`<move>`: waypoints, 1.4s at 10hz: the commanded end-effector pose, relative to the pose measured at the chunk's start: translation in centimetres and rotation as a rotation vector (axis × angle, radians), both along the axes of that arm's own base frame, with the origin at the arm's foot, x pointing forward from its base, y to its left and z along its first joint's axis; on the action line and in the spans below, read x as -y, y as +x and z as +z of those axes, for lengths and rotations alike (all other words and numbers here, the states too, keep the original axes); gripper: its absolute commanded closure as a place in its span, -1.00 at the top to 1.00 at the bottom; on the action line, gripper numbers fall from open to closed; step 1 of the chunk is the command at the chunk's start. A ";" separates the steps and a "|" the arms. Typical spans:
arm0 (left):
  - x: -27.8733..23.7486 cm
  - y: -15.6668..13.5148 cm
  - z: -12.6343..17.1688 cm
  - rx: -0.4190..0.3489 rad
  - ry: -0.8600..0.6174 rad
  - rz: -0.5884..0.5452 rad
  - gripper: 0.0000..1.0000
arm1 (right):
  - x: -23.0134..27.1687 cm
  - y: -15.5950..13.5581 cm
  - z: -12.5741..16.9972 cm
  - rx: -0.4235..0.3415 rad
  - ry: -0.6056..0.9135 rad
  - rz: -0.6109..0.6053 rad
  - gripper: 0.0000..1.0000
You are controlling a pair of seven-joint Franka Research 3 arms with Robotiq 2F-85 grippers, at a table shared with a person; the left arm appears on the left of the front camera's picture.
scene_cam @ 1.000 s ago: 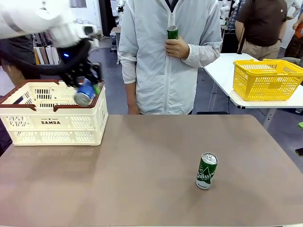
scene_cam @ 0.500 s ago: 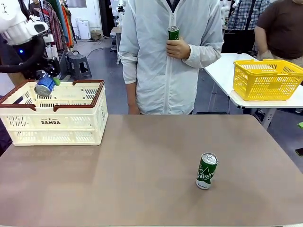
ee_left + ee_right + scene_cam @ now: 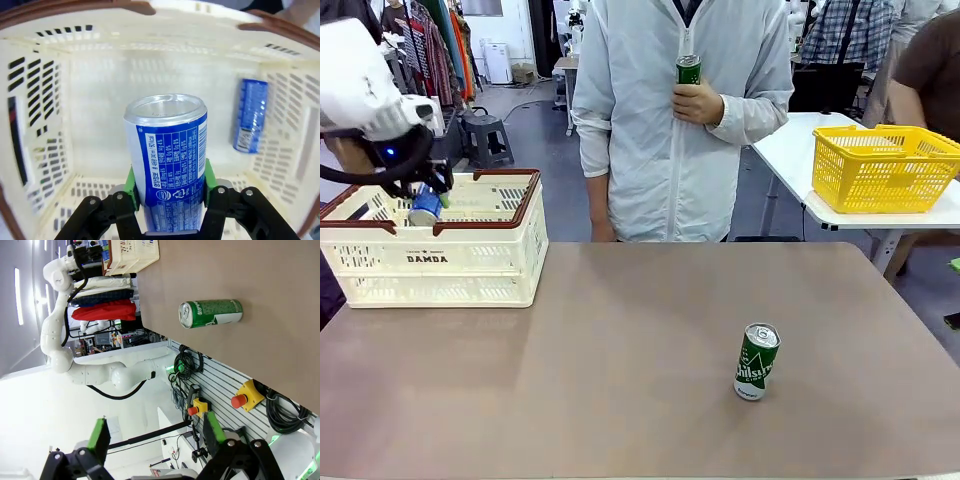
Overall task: Place the drinks into the Shopping basket.
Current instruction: Pick up one drink and place it into the Shopping basket.
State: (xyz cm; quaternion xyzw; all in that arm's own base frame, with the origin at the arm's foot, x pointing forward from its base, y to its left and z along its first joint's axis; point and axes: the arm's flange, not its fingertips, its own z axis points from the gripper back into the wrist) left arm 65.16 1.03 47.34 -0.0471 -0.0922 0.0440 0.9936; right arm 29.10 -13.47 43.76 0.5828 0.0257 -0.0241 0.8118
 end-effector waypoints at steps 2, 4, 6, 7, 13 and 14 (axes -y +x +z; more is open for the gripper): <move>0.8 2.1 -4.2 -0.102 0.044 0.007 -1.00 | 0.1 0.0 0.5 -0.007 -0.003 0.001 1.00; 1.1 2.0 -6.0 -0.131 0.063 0.010 -1.00 | 0.1 0.0 0.5 -0.007 -0.003 0.001 1.00; 1.0 2.3 -6.8 -0.140 0.057 0.008 -1.00 | 0.1 0.0 0.5 -0.007 -0.003 0.001 1.00; 1.0 2.3 -6.9 -0.147 0.051 0.006 -0.03 | 0.1 0.0 0.5 -0.007 -0.003 0.001 1.00; 1.2 1.4 -5.3 -0.126 0.039 -0.011 1.00 | 0.1 0.0 0.5 -0.007 -0.003 0.001 1.00; 1.4 0.7 -4.4 -0.112 0.018 -0.020 1.00 | 0.1 0.0 0.5 -0.007 -0.003 0.001 1.00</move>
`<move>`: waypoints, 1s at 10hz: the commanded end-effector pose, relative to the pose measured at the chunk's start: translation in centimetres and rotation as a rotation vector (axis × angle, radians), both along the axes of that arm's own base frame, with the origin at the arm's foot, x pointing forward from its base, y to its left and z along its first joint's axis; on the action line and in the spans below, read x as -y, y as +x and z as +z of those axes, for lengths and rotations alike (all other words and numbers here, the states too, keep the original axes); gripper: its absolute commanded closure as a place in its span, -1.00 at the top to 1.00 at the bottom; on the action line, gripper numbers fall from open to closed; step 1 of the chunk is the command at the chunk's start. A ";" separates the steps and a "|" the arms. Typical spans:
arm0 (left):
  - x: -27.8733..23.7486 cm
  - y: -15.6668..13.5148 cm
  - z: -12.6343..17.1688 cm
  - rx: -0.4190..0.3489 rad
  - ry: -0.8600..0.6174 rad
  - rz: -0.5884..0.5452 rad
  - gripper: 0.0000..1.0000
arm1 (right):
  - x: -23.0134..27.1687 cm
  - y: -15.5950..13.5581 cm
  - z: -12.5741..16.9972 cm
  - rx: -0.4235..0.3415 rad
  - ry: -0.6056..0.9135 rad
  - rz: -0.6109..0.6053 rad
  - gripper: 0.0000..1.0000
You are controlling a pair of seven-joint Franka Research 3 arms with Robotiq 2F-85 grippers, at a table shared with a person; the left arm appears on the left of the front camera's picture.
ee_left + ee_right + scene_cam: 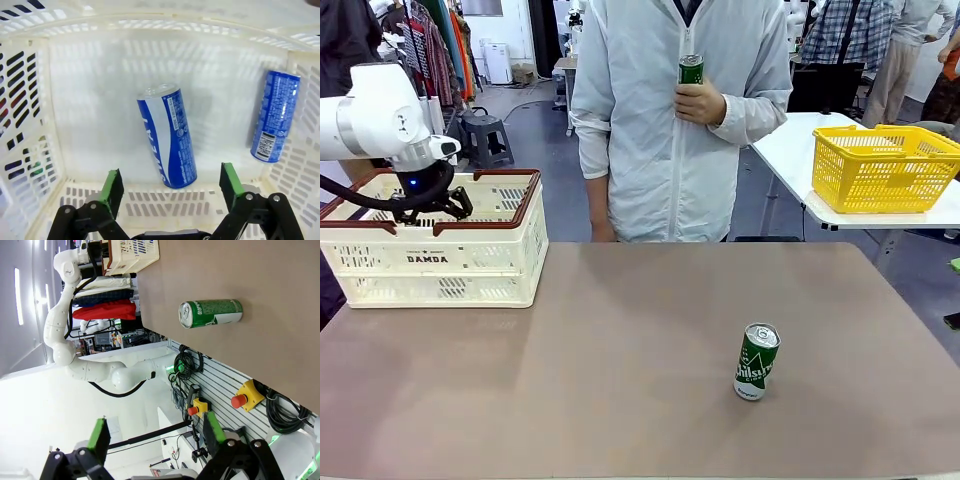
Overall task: Place the drinks into the Shopping basket.
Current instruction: Pick up one drink and place it into the Shopping basket.
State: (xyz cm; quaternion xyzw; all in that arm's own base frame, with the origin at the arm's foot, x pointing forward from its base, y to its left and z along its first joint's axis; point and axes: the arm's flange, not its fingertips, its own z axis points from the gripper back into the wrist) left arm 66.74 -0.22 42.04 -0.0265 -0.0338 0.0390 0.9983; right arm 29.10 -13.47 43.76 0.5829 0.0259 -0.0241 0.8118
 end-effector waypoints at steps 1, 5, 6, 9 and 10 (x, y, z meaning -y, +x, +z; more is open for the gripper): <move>0.3 -2.1 2.5 0.028 -0.035 0.002 1.00 | 0.1 0.0 0.5 -0.007 -0.003 0.001 1.00; 0.7 -13.4 11.4 0.088 -0.307 0.009 1.00 | 0.1 0.0 0.5 -0.007 -0.003 0.001 1.00; 0.8 -17.0 12.7 0.107 -0.452 -0.005 1.00 | 0.1 0.0 0.5 -0.007 -0.003 0.001 1.00; -0.6 -28.4 13.2 0.254 -0.843 -0.008 1.00 | 0.1 0.0 0.5 -0.007 -0.003 0.001 1.00; -2.1 -30.8 11.6 0.260 -0.956 -0.005 1.00 | 0.1 0.0 0.5 -0.007 -0.003 0.001 1.00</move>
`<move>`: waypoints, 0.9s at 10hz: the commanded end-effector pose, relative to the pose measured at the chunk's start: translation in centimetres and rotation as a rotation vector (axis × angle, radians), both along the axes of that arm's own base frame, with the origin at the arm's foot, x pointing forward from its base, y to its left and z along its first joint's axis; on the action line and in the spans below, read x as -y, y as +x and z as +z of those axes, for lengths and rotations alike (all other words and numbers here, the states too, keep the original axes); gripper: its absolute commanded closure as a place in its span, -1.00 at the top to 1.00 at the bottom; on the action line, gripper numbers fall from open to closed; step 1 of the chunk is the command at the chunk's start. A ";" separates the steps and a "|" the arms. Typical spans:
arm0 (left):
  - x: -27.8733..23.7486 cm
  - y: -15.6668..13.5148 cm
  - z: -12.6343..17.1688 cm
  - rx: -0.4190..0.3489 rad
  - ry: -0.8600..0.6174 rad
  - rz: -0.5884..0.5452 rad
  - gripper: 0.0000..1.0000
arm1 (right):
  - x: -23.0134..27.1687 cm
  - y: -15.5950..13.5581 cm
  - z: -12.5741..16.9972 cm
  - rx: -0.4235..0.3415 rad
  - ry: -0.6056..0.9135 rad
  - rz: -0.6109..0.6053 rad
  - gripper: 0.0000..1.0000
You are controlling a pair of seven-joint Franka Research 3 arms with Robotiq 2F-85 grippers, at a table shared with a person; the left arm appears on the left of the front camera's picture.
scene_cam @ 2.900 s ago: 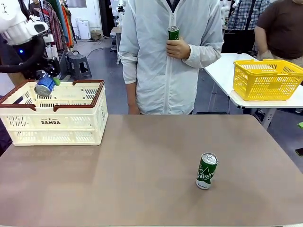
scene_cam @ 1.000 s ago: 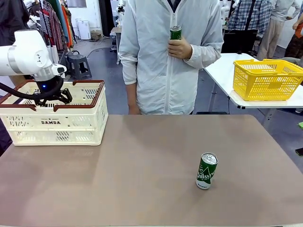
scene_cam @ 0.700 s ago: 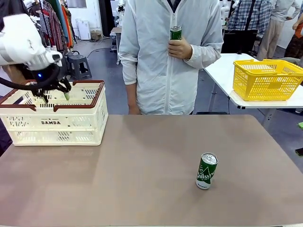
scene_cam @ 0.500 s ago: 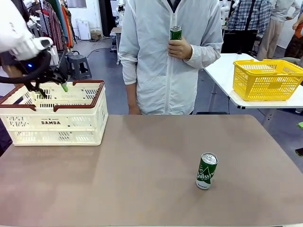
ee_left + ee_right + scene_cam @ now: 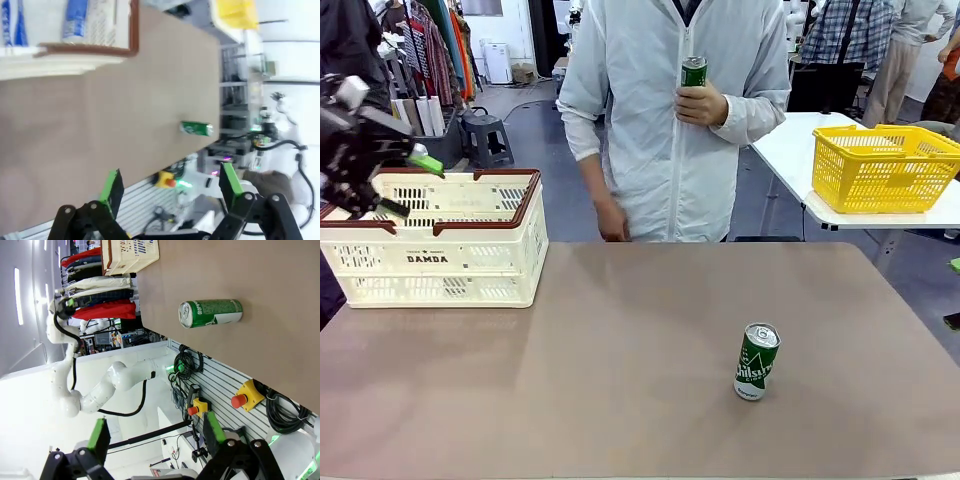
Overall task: Place the drinks into the Shopping basket.
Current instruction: Pick up one drink and place it into the Shopping basket.
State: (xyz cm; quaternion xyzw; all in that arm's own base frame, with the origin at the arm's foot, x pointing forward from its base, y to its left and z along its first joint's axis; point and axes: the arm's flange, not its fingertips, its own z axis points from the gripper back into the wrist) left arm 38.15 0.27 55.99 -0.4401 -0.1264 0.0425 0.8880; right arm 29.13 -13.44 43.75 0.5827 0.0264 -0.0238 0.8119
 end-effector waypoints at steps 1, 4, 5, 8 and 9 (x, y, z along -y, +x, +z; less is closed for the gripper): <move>-3.8 -4.0 -4.5 -0.012 -0.217 0.026 1.00 | 0.1 0.0 0.5 -0.006 -0.003 0.000 1.00; -7.0 -4.6 -10.9 -0.053 -0.424 -0.237 1.00 | 0.1 0.0 0.5 -0.006 -0.003 0.000 1.00; -5.1 -6.1 -7.0 -0.035 -0.342 -0.040 1.00 | 0.1 0.0 0.5 -0.006 -0.003 0.000 1.00; -5.1 -6.1 -7.0 -0.035 -0.342 -0.040 1.00 | 0.1 0.0 0.5 -0.006 -0.003 0.000 1.00; -5.1 -6.1 -7.0 -0.035 -0.342 -0.040 1.00 | 0.1 0.0 0.5 -0.006 -0.003 0.000 1.00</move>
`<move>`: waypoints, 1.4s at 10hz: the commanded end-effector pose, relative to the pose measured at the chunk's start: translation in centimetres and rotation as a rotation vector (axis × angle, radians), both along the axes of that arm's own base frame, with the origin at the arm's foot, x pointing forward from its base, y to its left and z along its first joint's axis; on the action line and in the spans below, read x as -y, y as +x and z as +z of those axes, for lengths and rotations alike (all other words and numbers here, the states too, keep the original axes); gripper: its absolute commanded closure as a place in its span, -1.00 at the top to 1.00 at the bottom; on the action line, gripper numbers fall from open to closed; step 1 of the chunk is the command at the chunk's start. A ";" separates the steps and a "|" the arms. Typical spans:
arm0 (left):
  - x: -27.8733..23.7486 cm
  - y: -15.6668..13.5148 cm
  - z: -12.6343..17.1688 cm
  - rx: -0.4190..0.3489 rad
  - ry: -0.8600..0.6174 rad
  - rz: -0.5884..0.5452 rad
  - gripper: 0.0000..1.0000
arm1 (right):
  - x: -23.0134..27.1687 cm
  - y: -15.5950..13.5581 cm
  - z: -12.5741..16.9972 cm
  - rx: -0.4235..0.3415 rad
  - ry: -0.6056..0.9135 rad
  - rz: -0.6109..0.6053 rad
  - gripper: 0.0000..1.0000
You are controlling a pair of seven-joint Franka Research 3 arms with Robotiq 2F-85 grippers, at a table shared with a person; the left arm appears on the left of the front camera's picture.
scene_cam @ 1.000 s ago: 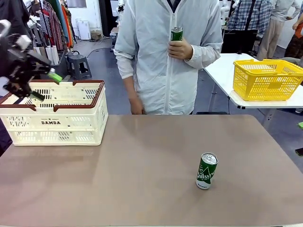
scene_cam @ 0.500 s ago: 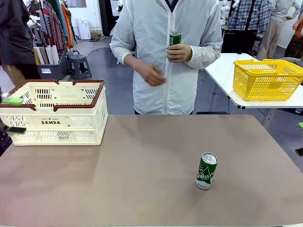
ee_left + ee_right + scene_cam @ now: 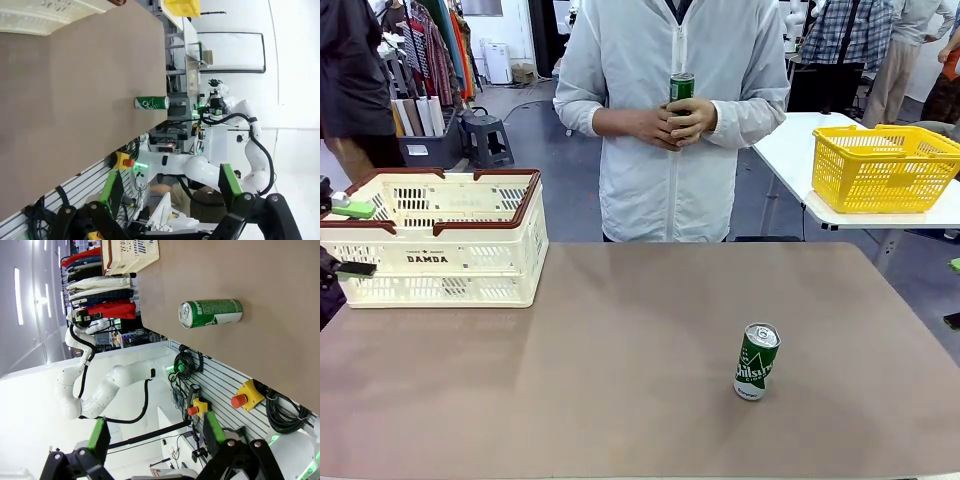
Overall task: Place the drinks into the Shopping basket.
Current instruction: Pick up one drink and place it into the Shopping basket.
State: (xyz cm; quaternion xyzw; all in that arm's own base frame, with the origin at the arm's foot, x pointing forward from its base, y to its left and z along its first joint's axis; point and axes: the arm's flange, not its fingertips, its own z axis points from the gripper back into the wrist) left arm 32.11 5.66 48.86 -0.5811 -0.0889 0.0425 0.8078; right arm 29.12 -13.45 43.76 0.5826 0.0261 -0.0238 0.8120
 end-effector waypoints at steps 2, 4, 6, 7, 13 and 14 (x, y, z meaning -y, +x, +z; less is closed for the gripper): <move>0.3 -0.1 0.2 -0.005 -0.016 0.021 1.00 | 0.1 0.0 0.5 -0.007 -0.003 0.000 1.00; 0.3 -0.1 0.2 -0.005 -0.016 0.021 1.00 | 0.1 0.0 0.5 -0.007 -0.003 0.000 1.00; 0.3 -0.1 0.2 -0.005 -0.016 0.021 1.00 | 0.1 0.0 0.5 -0.007 -0.003 0.000 1.00; 0.3 -0.1 0.2 -0.005 -0.016 0.021 1.00 | 0.1 0.0 0.5 -0.007 -0.003 0.000 1.00; 0.3 -0.1 0.2 -0.005 -0.016 0.021 1.00 | 0.0 -1.1 4.0 0.024 -0.140 -0.020 1.00; 0.3 -0.1 0.2 -0.005 -0.016 0.021 1.00 | -3.1 -0.7 6.6 0.017 -0.312 0.029 1.00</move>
